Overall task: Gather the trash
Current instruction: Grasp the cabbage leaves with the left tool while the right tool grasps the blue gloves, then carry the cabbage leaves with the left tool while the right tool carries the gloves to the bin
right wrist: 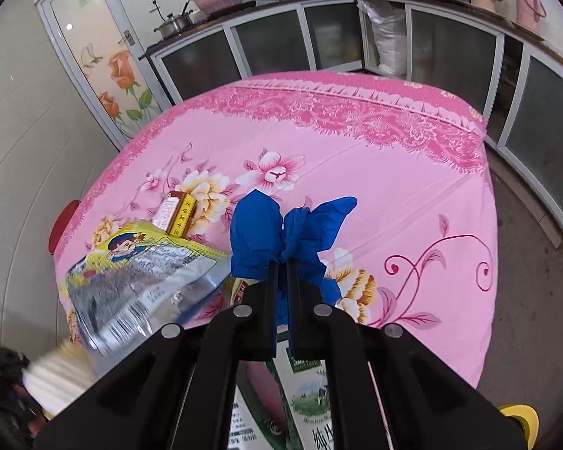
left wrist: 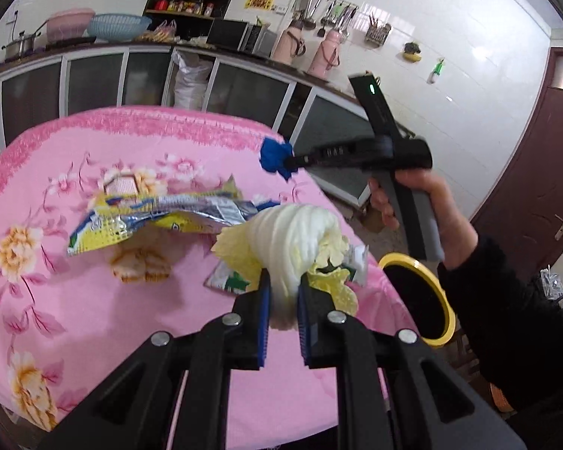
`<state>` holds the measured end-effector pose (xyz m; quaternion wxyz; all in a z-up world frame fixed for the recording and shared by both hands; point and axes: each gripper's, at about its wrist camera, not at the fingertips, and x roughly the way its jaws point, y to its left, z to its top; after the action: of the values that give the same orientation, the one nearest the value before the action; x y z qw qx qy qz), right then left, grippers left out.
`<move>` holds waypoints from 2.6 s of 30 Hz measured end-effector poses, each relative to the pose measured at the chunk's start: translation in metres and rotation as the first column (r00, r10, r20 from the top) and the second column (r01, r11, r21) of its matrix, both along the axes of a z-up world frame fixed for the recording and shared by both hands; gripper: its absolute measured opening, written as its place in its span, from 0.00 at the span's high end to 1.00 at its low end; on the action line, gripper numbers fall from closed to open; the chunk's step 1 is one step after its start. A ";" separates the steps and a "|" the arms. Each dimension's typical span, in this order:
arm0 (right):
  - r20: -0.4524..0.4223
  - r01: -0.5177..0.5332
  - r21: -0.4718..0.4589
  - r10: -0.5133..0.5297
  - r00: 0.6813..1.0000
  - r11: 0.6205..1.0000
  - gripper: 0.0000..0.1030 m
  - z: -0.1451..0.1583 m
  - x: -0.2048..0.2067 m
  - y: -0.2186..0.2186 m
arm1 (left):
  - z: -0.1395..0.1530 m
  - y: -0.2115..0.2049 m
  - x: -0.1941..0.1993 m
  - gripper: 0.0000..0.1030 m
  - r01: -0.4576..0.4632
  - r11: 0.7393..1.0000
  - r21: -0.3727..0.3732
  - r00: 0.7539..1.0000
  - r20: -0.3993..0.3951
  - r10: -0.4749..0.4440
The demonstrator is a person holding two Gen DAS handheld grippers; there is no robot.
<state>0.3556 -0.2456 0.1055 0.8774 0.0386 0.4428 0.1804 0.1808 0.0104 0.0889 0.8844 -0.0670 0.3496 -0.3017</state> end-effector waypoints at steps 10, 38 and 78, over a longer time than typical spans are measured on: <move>0.066 0.025 0.016 -0.026 0.997 1.000 0.97 0.026 -0.036 -0.028 | 0.064 0.014 0.028 0.89 0.024 0.987 -0.162 1.000 0.005 -0.023; 0.250 0.309 0.075 -0.317 0.915 0.948 0.97 0.063 -0.212 -0.189 | 0.078 -0.139 0.027 0.89 0.261 0.964 -0.054 0.965 0.058 -0.258; -0.077 0.670 0.052 -0.666 0.742 0.740 0.97 -0.120 -0.328 -0.306 | -0.080 -0.395 -0.017 0.88 0.520 0.817 0.249 0.853 -0.097 -0.514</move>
<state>0.0271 -0.5519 -0.0141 0.8695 0.2331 0.4156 -0.1304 0.1639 -0.3846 0.0092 0.7656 0.1457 0.4032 -0.4797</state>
